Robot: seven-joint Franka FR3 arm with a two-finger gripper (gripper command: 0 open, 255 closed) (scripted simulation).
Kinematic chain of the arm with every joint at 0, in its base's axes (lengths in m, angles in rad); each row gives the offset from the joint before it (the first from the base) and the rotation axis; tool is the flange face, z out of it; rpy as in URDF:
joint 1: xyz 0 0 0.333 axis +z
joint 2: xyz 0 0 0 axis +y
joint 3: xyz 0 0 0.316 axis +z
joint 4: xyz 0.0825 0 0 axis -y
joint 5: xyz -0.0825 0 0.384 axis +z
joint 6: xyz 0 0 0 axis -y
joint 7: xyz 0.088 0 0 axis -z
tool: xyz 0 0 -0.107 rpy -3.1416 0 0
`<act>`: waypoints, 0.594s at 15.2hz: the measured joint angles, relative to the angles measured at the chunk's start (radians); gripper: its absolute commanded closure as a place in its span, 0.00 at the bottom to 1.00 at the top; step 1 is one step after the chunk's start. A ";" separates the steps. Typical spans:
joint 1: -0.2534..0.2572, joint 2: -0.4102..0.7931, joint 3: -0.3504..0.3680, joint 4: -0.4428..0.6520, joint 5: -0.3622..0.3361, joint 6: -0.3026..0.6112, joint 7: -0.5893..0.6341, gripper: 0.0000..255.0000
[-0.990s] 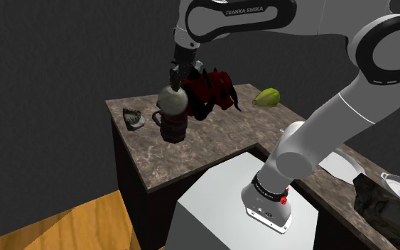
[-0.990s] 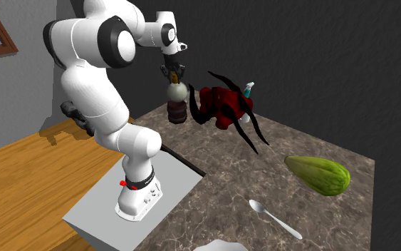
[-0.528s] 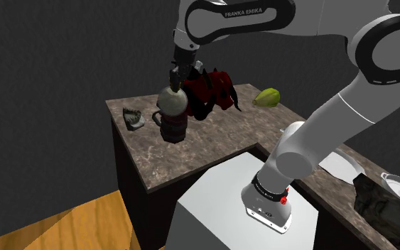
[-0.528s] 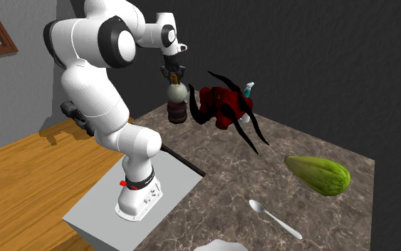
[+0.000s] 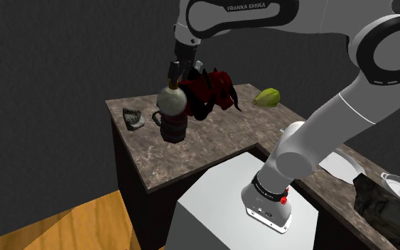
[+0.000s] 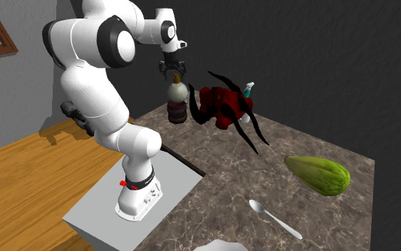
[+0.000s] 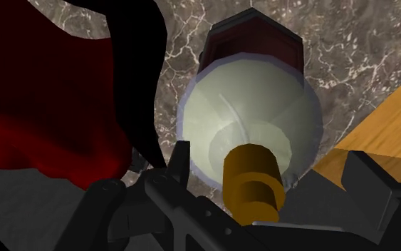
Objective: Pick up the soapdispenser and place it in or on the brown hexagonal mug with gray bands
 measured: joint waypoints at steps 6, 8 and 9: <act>0.001 -0.015 0.001 0.071 0.001 -0.086 0.000 0.00; 0.001 -0.014 0.001 0.073 0.001 -0.088 0.000 0.00; 0.001 -0.014 0.001 0.073 0.001 -0.088 0.000 0.00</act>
